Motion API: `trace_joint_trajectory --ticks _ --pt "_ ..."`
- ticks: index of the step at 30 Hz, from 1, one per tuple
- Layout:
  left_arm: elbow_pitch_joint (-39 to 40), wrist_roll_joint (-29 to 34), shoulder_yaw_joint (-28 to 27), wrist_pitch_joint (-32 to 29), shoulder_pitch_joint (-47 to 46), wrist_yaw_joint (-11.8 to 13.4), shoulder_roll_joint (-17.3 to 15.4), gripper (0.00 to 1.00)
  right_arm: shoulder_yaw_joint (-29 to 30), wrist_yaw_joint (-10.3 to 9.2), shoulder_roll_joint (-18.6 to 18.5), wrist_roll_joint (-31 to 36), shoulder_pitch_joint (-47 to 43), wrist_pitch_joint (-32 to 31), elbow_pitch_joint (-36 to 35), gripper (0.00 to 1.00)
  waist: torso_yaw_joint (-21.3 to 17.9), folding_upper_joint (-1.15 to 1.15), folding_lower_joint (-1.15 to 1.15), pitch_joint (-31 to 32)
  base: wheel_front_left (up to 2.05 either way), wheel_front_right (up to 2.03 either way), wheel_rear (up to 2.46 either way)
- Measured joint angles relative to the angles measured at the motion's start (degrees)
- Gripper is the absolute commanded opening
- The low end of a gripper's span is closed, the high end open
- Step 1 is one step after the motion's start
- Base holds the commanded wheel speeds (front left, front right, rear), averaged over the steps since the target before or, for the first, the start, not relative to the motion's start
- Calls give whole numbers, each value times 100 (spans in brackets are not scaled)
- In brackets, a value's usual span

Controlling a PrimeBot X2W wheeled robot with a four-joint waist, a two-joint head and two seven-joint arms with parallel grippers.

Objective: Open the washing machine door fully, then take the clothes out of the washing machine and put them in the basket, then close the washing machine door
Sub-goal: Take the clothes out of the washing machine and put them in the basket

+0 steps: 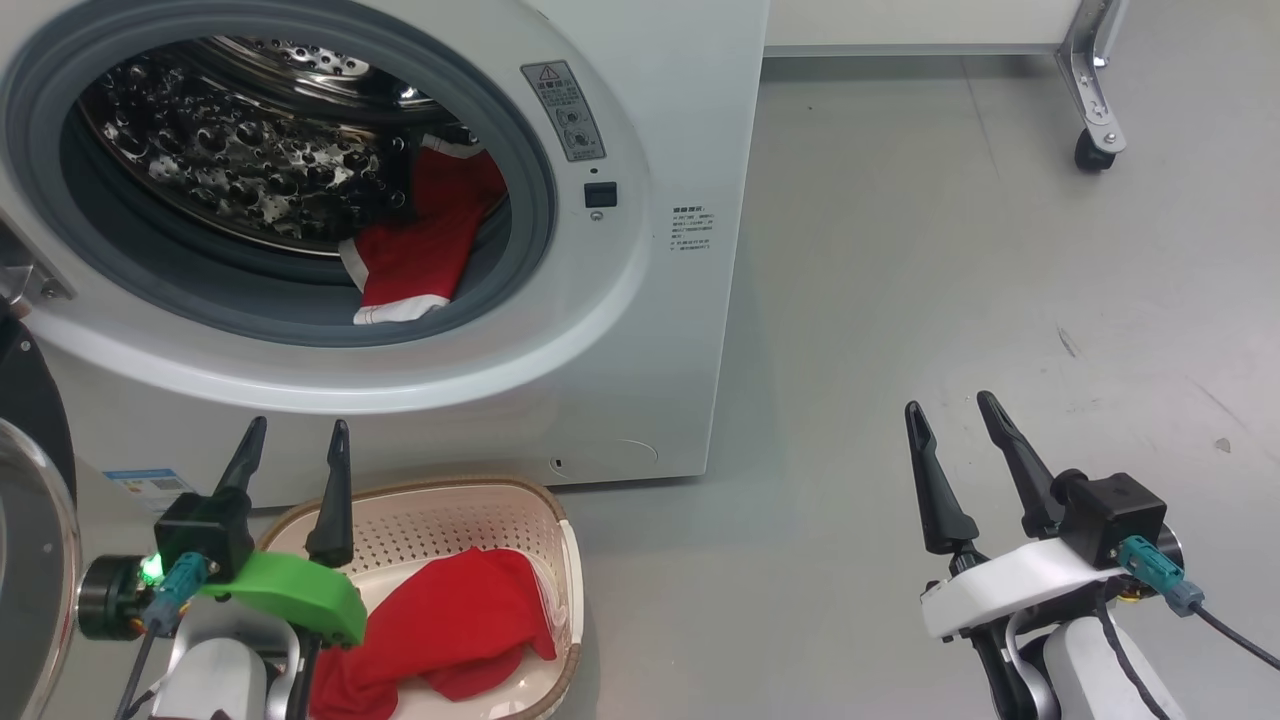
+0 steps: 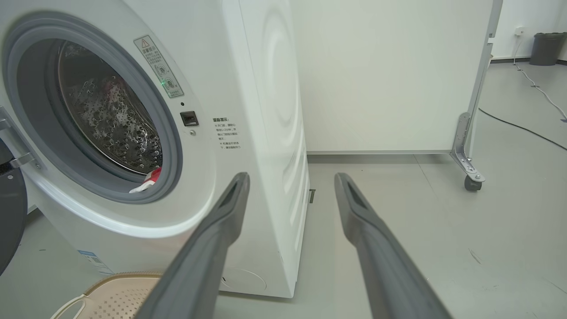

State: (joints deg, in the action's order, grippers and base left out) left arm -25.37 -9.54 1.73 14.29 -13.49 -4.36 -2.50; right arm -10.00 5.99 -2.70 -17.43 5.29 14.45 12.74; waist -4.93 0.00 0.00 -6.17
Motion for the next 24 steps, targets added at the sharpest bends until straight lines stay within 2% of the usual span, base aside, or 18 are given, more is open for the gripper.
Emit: trace_joint_trajectory --ticks 24 --pt "560 -4 181 1 510 53 13 100 1 44 1 0 -112 0 -36 100 -36 0 0 44 0 0 0"
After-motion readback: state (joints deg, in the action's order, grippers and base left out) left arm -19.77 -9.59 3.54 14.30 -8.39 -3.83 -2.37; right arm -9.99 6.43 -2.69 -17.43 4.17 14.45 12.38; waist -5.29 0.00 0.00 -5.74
